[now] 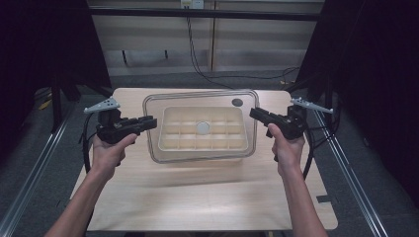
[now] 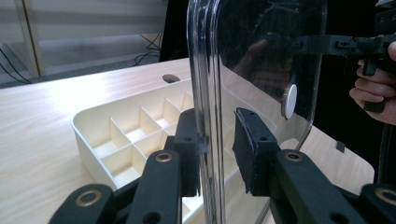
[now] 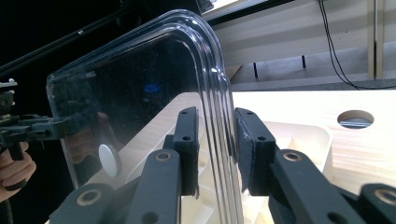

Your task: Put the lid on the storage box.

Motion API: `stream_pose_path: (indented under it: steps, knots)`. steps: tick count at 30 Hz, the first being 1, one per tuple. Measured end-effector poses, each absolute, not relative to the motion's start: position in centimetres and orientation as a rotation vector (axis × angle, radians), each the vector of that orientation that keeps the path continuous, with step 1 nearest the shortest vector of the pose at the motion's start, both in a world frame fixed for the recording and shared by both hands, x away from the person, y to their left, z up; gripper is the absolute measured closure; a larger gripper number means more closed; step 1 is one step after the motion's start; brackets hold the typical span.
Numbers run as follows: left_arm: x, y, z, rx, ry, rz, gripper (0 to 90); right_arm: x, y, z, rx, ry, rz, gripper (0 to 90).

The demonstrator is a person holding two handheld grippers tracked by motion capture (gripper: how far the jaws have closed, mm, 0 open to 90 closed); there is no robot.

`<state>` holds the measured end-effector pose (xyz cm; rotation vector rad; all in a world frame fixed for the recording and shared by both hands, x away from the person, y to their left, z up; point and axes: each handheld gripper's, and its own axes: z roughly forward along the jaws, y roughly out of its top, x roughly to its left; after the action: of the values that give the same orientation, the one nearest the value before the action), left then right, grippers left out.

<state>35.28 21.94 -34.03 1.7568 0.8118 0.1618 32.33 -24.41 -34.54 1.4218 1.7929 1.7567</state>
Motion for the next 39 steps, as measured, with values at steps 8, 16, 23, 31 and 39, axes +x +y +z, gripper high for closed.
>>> stream_pose_path:
  steps: [8, 16, 23, 31, 39]
  knots:
    - [36.8, 21.7, -34.0, 1.76, 0.833, 0.16, 71.1, 33.2, -24.5, -34.6, 1.435, 1.791, 1.743, 72.2]
    - [38.4, 21.2, -34.5, 1.76, 0.872, 0.164, 69.9, 34.6, -24.5, -35.7, 1.487, 1.79, 1.716, 71.5]
    - [39.9, 20.6, -35.3, 1.774, 0.92, 0.165, 68.8, 35.9, -24.6, -36.5, 1.525, 1.801, 1.689, 71.3]
    - [41.3, 20.4, -36.4, 1.781, 0.964, 0.133, 67.8, 37.5, -24.6, -37.5, 1.586, 1.819, 1.658, 71.3]
    - [42.5, 20.3, -37.3, 1.77, 0.996, 0.112, 66.3, 38.5, -24.6, -38.1, 1.598, 1.832, 1.642, 71.4]
